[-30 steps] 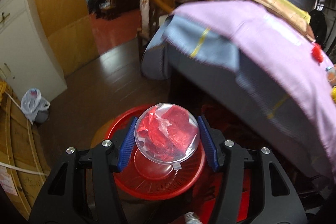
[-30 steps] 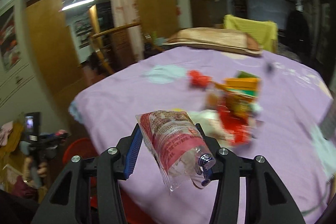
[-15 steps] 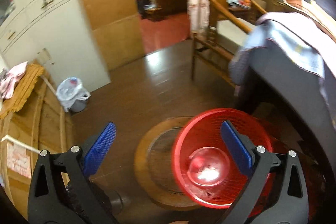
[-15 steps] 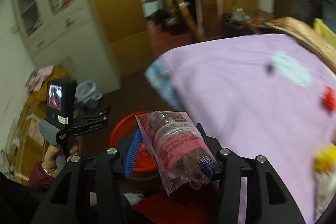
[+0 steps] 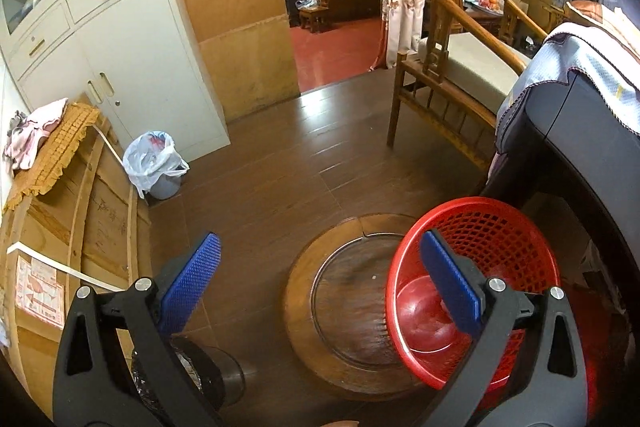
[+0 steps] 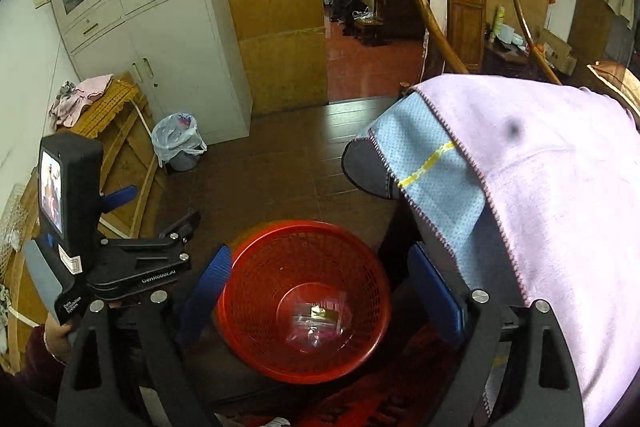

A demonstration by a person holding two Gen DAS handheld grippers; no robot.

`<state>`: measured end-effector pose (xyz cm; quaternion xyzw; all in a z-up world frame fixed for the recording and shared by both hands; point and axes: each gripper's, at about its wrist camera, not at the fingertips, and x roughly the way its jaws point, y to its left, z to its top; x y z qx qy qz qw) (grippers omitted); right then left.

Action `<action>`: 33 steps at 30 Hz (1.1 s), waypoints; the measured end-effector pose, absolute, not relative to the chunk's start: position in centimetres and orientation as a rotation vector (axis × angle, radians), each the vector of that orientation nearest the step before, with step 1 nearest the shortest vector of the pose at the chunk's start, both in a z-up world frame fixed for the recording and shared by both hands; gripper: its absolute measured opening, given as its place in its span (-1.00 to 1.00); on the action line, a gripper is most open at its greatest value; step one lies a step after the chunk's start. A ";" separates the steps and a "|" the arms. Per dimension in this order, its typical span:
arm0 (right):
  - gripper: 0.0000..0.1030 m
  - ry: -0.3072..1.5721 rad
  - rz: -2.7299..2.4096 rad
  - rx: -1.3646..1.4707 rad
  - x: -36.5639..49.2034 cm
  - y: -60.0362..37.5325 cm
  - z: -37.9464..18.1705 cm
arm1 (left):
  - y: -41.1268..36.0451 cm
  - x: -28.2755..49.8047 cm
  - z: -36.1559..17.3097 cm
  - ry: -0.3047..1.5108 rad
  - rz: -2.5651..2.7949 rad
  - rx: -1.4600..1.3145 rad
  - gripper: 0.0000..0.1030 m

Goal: Collect trash
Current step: 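Move both tools back over the table toward the white paper cup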

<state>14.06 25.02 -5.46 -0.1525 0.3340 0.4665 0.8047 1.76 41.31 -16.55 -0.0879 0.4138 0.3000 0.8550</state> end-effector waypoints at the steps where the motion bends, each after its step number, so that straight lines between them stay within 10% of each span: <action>1: 0.71 0.710 0.993 -0.328 14.3 25.2 -5.4 | 41.4 1.7 -16.7 0.869 0.627 -0.189 0.87; 33: 0.89 0.355 0.469 0.146 10.1 -15.3 1.3 | 14.6 3.4 -3.4 0.651 0.176 0.130 0.87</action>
